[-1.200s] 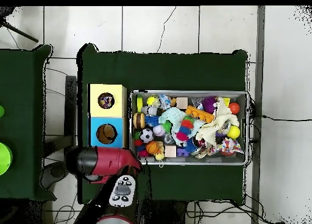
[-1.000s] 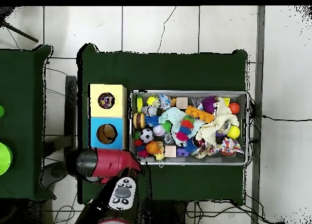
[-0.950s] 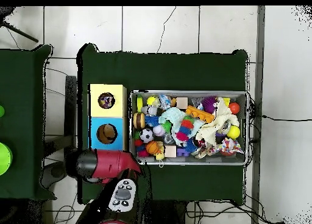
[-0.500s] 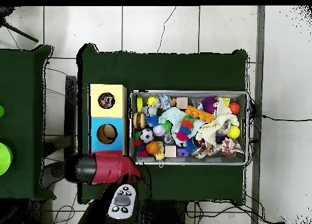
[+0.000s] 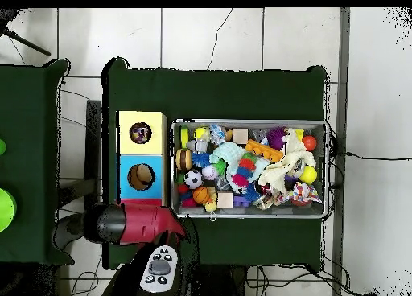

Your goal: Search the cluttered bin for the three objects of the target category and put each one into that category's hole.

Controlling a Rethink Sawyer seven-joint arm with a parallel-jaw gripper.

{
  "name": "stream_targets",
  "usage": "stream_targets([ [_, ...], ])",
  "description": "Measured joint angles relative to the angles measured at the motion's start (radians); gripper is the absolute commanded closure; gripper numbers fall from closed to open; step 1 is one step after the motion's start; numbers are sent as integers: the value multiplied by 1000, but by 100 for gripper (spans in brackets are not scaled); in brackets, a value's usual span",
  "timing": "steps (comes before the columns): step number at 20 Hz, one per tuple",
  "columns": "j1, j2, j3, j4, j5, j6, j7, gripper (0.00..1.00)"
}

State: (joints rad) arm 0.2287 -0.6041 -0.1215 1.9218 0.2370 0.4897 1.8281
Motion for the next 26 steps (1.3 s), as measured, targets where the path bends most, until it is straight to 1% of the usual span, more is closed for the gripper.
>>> stream_targets([
  [18, 1, -8, -2, 1, -1, 0, 0, 100],
  [19, 1, -8, -2, 1, -1, 1, 0, 0],
  [26, 1, -11, -16, 10, 0, -1, 0, 0],
])
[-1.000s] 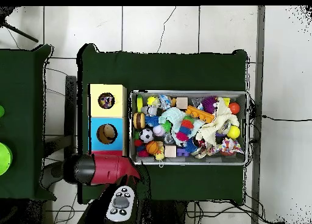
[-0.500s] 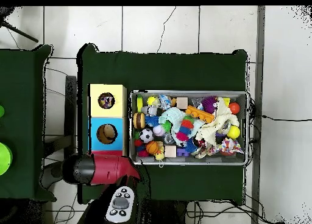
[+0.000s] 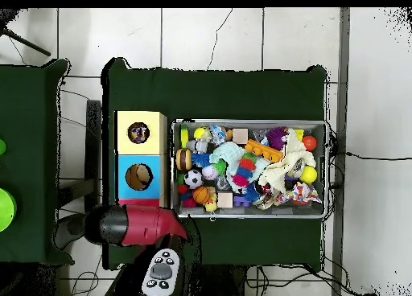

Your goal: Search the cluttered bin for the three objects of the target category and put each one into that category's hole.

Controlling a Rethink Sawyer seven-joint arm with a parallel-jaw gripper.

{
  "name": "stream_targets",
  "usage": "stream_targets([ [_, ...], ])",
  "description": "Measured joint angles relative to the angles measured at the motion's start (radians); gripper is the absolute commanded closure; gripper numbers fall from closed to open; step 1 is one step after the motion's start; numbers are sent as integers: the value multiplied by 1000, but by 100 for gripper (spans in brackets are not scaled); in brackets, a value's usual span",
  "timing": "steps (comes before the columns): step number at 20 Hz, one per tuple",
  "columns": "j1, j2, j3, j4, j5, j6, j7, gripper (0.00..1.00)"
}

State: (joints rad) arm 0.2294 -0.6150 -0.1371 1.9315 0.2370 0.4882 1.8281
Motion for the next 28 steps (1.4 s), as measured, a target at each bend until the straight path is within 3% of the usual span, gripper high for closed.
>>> stream_targets([
  [21, 72, 0, -47, -21, 2, 3, 13, 0],
  [28, 95, -25, -70, -49, 2, 87, 12, 0],
])
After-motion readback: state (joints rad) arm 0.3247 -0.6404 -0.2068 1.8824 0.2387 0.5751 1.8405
